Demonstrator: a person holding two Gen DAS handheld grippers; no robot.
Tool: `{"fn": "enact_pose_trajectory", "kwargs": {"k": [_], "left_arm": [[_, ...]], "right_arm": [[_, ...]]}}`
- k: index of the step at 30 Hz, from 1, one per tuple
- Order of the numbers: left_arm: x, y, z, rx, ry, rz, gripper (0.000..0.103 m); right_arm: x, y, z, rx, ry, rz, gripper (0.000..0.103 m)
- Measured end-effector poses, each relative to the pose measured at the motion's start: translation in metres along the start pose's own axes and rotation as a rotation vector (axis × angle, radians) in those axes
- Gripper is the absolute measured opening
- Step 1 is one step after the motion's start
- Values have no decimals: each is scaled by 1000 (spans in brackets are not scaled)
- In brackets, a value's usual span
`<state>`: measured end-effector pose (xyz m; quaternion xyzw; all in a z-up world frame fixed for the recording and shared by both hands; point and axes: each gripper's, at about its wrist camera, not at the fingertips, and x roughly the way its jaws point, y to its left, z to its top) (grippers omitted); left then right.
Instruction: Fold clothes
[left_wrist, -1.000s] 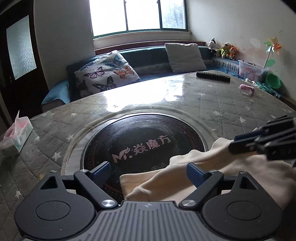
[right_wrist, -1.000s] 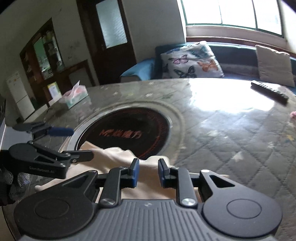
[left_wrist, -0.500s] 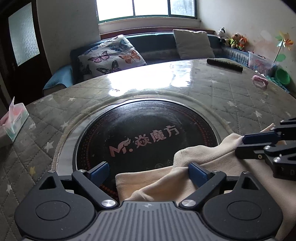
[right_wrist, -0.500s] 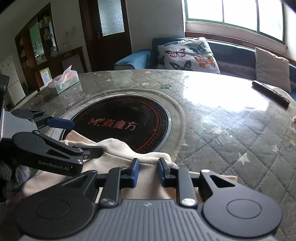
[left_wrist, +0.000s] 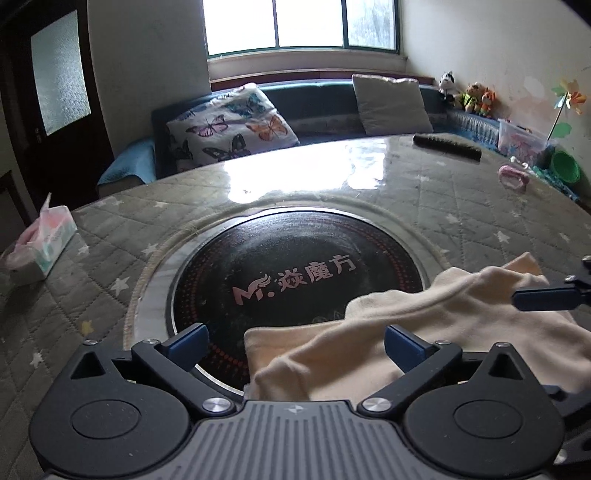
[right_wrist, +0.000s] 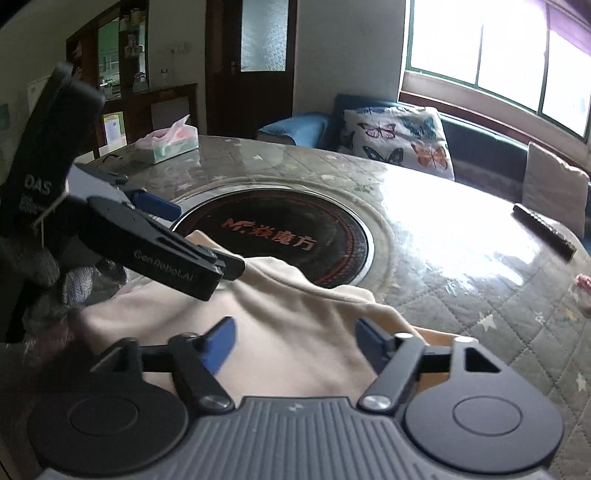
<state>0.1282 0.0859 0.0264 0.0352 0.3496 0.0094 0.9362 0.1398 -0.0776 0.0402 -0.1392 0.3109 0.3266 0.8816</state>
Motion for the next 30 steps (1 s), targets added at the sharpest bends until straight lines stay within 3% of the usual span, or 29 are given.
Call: {"fn": "enact_pose_trajectory", "kwargs": {"k": [15,30], "left_arm": [[-47,-1,-63,-46,-43,39,103],[-47,0,-71,-47,-59,50,103]], "right_arm": [[-15,22,-27,-40,-28,-19,92],[-45,1,-51,19,-51,-28,102]]}}
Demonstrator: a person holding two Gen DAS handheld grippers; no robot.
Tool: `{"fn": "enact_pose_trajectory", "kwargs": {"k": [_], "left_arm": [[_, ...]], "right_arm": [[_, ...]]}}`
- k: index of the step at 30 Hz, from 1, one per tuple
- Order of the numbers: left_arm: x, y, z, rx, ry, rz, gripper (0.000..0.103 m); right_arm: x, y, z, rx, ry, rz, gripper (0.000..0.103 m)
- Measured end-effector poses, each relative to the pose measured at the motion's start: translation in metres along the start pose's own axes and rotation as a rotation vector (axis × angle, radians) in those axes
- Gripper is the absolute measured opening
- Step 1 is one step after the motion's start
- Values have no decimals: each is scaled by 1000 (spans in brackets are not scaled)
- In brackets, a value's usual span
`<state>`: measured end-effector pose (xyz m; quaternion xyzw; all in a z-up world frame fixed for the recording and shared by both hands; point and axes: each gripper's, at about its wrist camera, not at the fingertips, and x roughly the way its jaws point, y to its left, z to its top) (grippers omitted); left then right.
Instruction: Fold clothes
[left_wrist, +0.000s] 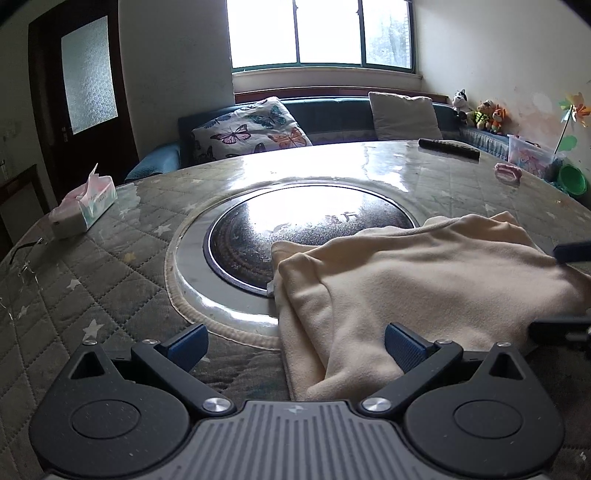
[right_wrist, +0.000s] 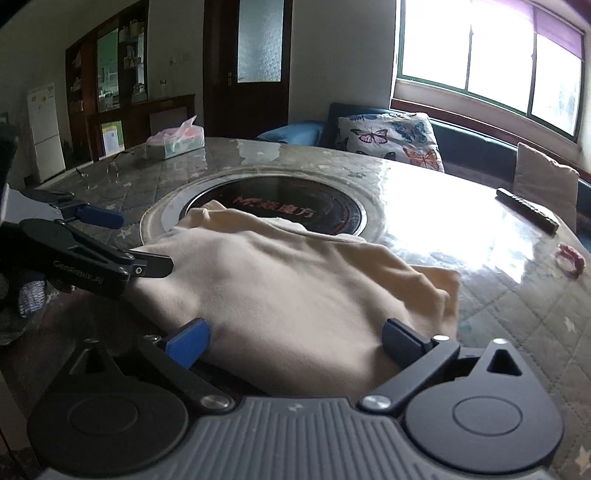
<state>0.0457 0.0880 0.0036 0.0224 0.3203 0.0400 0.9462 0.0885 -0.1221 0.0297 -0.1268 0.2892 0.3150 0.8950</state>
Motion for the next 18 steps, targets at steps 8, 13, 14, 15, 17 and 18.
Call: {"fn": "enact_pose_trajectory", "kwargs": {"k": [8,13,14,15,17,18], "left_arm": [[0,0,0,-1,0,-1,103],[0,0,1,3,2,-4,103],[0,1,1,3,2,-3,103],[0,1,1,2,2,-3,103],[0,1,0,1,2,-4,103],[0,1,0,0,2,-5,103]], "right_arm": [[-3,-16,-7,45,-13,-109,103],[-3,-34,-17,133,10,-83,103],[-6,-37,-17,143,3,-85,103],[-9,-39,-17,152,-6,-92,103],[-12,-44,-17,164,-22,-116,103],[-13,-46,-18,168,-26,-141,103]]}}
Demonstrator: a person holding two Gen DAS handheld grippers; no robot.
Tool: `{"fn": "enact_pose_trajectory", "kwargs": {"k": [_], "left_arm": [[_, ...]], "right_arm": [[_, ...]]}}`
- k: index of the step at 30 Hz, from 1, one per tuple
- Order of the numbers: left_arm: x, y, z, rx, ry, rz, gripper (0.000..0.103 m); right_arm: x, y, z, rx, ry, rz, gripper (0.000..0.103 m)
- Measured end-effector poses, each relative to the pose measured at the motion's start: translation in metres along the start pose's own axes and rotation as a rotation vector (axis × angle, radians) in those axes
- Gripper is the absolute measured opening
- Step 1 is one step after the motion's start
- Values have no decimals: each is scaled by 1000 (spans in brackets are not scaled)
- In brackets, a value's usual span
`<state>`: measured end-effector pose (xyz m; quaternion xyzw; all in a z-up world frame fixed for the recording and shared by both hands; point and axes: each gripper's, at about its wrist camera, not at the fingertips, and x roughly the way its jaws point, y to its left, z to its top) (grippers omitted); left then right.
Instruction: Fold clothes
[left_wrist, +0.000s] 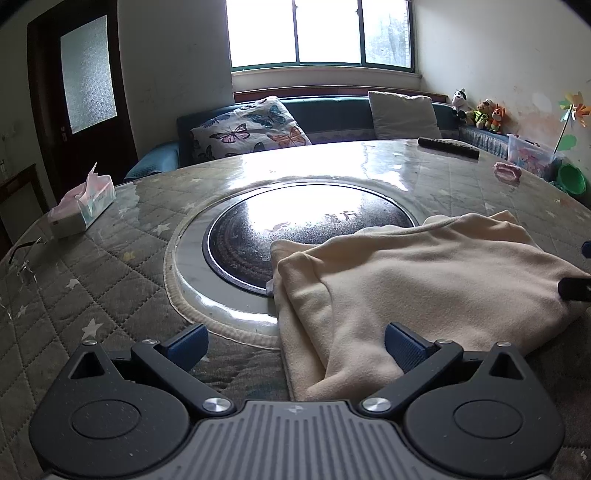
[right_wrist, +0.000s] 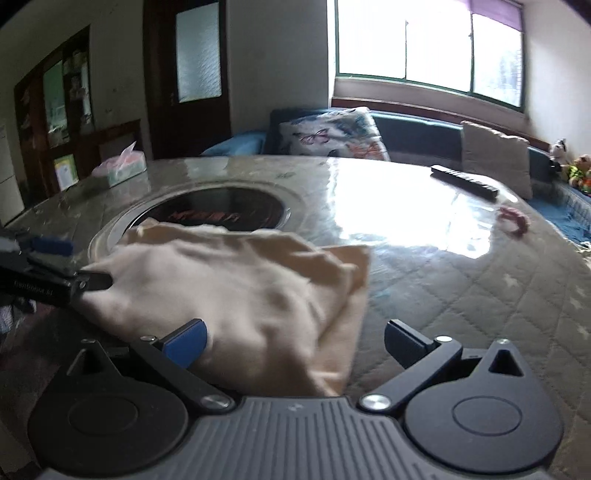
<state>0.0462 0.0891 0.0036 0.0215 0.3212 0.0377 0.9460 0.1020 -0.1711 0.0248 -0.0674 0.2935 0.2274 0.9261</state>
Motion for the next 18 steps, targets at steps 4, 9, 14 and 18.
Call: {"fn": "enact_pose_trajectory", "kwargs": {"k": [4,9,14,18], "left_arm": [[1,0,0,-1,2,-2,103],[1,0,0,5,4,0,103],[0,-1,-1,5,5,1,103],[1,-2,0,9,7,0,103]], "right_arm": [[7,-17,-8,39,30,-32,103],[3,-34,-6,133,19,-2,103],[11,-41,-9,108,63,-37,103],[5,-42,-8,118,39,-26,103]]}}
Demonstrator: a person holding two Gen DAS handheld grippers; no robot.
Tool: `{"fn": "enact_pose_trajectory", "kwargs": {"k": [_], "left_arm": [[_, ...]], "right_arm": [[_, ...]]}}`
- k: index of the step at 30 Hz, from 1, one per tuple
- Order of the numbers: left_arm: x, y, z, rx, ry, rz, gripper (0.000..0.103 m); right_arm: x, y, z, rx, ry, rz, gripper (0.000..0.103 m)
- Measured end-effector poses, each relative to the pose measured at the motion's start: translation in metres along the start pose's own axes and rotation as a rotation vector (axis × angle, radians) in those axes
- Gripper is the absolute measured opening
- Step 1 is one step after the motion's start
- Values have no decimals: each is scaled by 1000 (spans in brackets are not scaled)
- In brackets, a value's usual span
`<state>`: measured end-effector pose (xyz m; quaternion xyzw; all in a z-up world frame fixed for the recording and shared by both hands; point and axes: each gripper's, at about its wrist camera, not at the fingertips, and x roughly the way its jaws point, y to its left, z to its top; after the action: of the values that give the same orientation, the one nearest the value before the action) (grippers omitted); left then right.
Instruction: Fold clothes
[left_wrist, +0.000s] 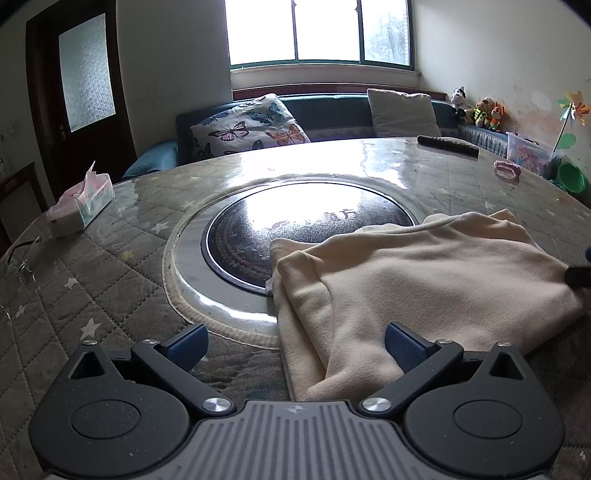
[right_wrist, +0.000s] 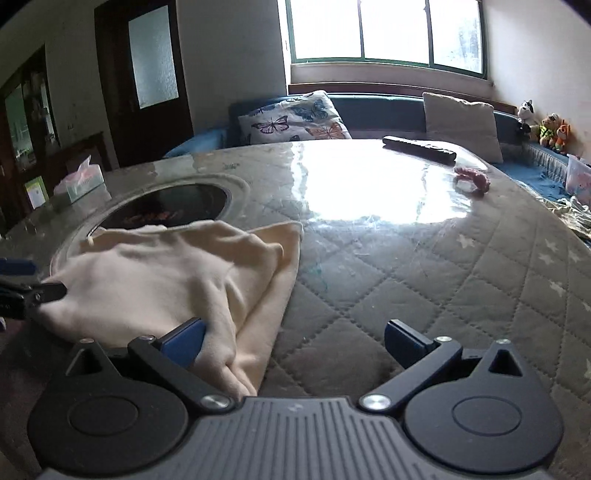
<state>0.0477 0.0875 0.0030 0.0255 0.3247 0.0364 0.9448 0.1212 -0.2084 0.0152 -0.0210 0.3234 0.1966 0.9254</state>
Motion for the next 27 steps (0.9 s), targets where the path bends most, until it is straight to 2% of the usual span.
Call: {"fn": "enact_pose_trajectory", "kwargs": {"k": [5,8,10,16,22,27], "left_arm": [[0,-1,-1,1,1,1,103],[0,0,-1,-3,1,-2,103],[0,0,-1,-3,2,-4,103],[1,0,2,5,9,-6,103],[1,-3,15,34,10,-8,103],[12,-4,26,40,18,21,103]], "right_arm": [[-1,5,11,-9,-38,-9,103],[9,5,13,4,-28,-20,103],[19,7,12,-13,12,-54,103],[20,7,8,-32,0,-64,103],[17,9,24,-21,-21,-45,103],[35,12,38,-24,-17,-57,103]]}}
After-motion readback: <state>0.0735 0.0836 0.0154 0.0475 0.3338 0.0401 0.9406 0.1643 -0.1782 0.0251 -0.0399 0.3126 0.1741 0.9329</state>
